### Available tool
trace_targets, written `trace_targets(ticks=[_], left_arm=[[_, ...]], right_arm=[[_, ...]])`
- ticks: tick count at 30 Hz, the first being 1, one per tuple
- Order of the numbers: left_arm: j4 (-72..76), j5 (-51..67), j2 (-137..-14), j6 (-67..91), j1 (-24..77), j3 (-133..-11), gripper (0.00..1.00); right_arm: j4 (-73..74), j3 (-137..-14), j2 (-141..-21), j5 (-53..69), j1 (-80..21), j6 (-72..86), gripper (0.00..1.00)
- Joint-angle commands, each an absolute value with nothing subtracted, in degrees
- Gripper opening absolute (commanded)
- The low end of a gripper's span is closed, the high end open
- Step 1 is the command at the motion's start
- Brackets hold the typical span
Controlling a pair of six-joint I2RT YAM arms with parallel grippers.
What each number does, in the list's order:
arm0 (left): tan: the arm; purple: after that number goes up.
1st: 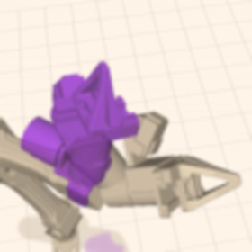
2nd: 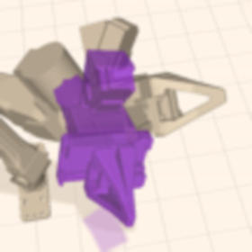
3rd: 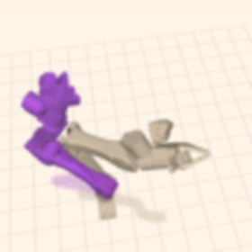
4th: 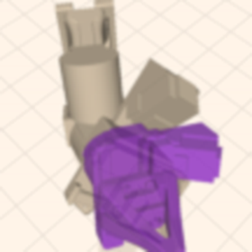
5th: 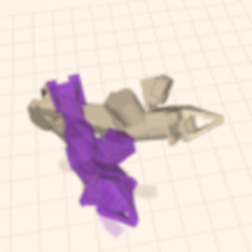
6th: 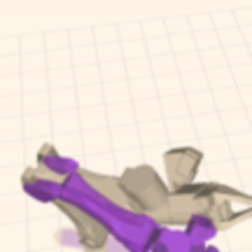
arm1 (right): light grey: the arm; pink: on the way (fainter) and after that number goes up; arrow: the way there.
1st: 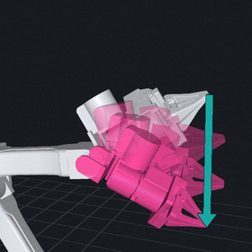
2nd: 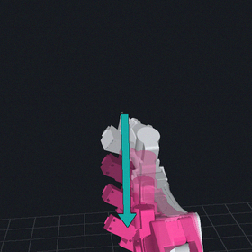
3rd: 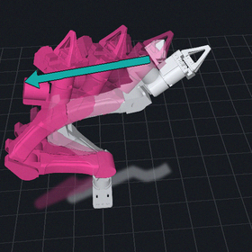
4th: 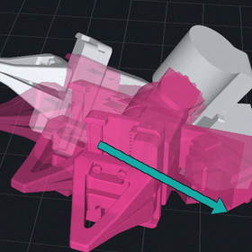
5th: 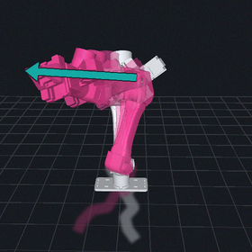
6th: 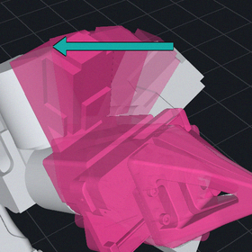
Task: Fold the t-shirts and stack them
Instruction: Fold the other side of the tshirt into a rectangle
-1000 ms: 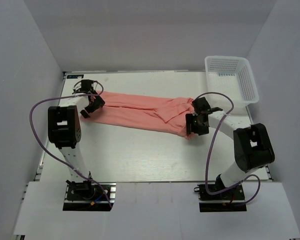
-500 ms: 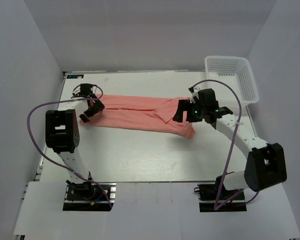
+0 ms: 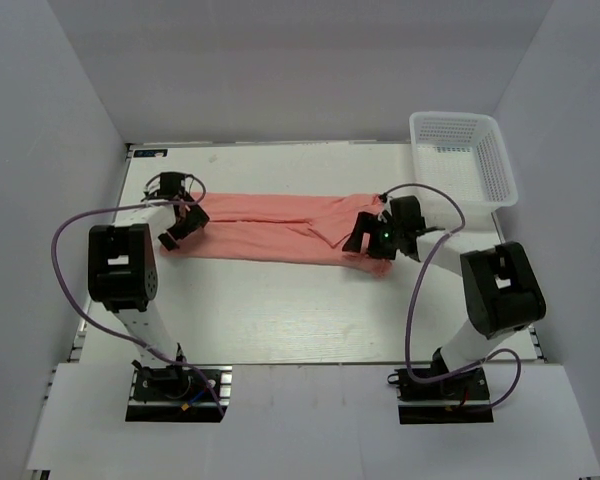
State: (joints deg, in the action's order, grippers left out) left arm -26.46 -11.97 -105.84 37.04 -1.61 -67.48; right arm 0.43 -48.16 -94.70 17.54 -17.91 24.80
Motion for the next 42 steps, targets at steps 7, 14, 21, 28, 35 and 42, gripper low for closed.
trace_targets(ticks=[7, 14, 21, 28, 35, 42], left_arm=[[-34.5, -6.5, -87.7, 41.7, -1.3, -48.8, 1.0], [-25.8, 6.0, -63.7, 43.6, 0.0, -37.9, 1.0], [-33.0, -2.0, -61.4, 41.8, 0.0, -45.2, 1.0], [-30.6, 0.0, -62.7, 41.3, 0.0, -43.4, 1.0], [-30.6, -0.5, -63.4, 41.3, 0.0, -43.4, 1.0], [-30.0, -1.1, -62.8, 41.3, 0.0, -42.9, 1.0]], right_arm=[[5.8, -27.3, -78.3, 12.7, -17.7, 29.3, 0.9], [16.2, -30.0, -56.4, 14.7, -18.0, 27.0, 0.9], [9.7, -34.5, -58.5, 23.1, -18.6, 27.7, 0.9], [1.5, -34.2, -70.3, 26.0, -19.6, 30.0, 0.9], [-3.9, -33.5, -74.2, 22.9, -20.1, 29.8, 0.9], [-6.5, -34.5, -79.4, 22.6, -20.9, 30.3, 0.9]])
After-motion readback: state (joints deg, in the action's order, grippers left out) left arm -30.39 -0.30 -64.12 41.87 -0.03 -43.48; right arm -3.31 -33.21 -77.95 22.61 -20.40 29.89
